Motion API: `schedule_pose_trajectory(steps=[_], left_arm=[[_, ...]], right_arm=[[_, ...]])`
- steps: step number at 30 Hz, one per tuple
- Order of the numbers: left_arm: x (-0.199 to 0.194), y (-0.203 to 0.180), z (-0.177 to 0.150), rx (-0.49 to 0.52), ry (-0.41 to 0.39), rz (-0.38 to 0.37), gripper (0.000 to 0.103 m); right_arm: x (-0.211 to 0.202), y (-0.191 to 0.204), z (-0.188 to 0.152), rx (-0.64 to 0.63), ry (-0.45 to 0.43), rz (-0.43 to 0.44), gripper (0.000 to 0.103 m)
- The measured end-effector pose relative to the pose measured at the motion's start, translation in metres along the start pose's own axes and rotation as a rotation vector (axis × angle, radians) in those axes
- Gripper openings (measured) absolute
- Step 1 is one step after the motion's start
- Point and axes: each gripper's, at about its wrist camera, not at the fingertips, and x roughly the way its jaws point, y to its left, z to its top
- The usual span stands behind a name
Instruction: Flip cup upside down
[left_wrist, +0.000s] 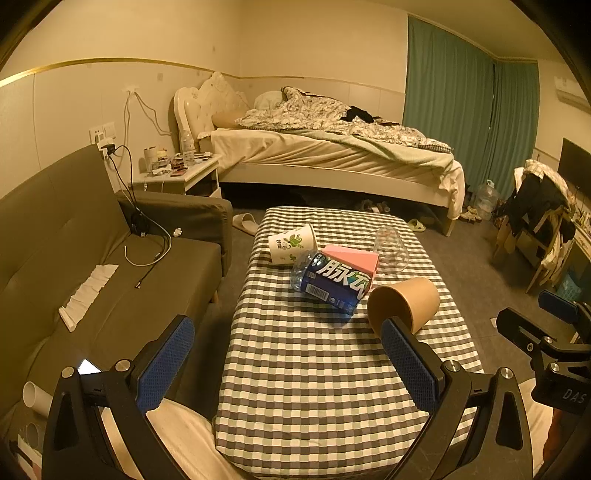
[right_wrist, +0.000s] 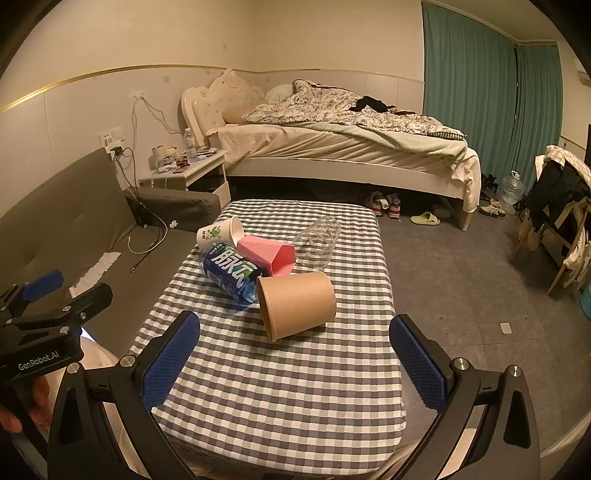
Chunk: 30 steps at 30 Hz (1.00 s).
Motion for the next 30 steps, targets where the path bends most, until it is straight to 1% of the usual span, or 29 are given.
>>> schedule_pose_trajectory(steps=[30], left_arm=[[-0.0014,-0.0036,-0.0045,0.007,0.006,0.001,0.103]], right_arm=[[0.0048,-0.0046,-0.0034,0.023,0.016,0.020,0.103]])
